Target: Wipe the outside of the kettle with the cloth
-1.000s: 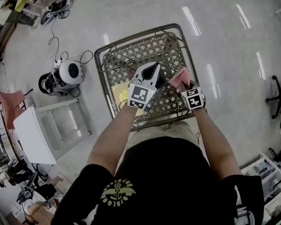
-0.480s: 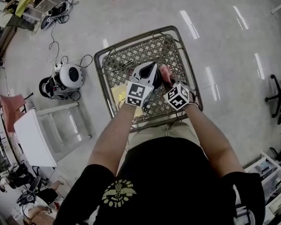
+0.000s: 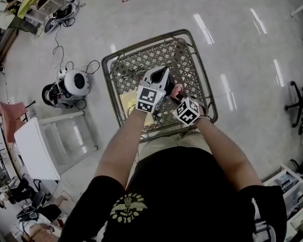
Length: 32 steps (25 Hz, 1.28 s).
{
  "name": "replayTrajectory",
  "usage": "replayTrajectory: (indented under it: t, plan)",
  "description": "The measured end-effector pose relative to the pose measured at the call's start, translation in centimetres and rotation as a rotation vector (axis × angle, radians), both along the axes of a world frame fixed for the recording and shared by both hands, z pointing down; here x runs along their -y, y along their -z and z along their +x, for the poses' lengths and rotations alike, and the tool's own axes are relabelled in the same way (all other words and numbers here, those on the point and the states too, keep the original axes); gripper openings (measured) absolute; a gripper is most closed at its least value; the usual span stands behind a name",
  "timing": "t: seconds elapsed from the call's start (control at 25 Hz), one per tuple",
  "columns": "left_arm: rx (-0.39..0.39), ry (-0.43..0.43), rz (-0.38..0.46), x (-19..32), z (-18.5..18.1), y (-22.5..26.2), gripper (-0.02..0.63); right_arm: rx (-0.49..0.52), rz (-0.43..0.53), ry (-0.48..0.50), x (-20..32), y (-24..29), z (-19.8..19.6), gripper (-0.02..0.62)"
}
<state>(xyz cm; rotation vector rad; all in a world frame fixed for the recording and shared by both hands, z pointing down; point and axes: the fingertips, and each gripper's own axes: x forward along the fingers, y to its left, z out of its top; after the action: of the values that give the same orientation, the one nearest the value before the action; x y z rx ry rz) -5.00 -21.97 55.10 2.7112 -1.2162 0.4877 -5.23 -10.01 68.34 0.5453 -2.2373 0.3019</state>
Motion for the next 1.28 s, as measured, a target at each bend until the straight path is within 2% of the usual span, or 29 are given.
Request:
replayTrajectory:
  t: [0.16, 0.48, 0.64, 1.0, 1.28]
  plan:
    - [0.018, -0.007, 0.011, -0.1, 0.3, -0.3, 0.005, 0.022, -0.003, 0.036, -0.9, 0.3, -1.6, 0.018]
    - [0.008, -0.015, -0.022, -0.1, 0.2, -0.4, 0.005, 0.055, 0.005, 0.095, -1.5, 0.9, -3.6, 0.018]
    - [0.002, -0.017, -0.026, -0.1, 0.2, -0.3, 0.005, 0.035, -0.004, 0.079, -1.2, 0.1, -2.4, 0.018]
    - [0.009, -0.041, -0.013, -0.4, 0.2, -0.1, 0.005, 0.009, -0.002, -0.043, 2.5, -0.3, 1.4, 0.018]
    - [-0.029, -0.049, -0.054, 0.1, 0.3, -0.6, 0.005, -0.034, 0.034, -0.033, 6.0, -1.2, 2.7, 0.018]
